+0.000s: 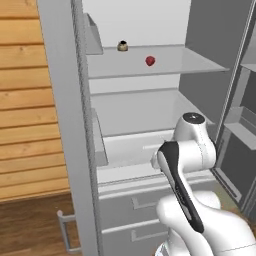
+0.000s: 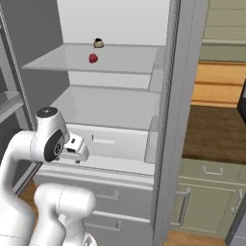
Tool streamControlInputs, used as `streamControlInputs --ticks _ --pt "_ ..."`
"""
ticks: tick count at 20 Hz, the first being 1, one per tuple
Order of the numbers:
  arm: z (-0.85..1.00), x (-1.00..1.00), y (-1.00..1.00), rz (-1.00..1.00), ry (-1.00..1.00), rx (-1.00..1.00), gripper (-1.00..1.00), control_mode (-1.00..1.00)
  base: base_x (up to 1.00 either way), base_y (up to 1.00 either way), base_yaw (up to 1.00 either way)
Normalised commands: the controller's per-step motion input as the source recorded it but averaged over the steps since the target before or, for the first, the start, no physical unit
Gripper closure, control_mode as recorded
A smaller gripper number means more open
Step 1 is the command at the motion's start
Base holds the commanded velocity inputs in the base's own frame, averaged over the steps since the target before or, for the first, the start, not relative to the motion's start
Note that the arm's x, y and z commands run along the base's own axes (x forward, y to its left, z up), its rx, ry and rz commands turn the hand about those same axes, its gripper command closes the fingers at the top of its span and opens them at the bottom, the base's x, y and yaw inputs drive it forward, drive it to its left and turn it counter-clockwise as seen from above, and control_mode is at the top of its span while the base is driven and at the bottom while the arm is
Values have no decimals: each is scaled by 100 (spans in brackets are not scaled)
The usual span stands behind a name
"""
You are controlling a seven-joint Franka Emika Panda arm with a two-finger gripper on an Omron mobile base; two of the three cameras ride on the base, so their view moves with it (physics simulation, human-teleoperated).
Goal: Take the strawberry from the fridge and place it on top of the pancake, located on the dining counter.
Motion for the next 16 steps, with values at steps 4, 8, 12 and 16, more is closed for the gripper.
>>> streamControlInputs --ticks 4,8,12,16 --pt "0 0 0 0 0 0 -100 100 72 0 0" --pt "0 0 0 0 0 0 -100 100 66 0 0" --pt "0 0 0 0 0 0 -100 100 44 0 0" --pt "0 0 0 0 0 0 -100 100 43 0 0"
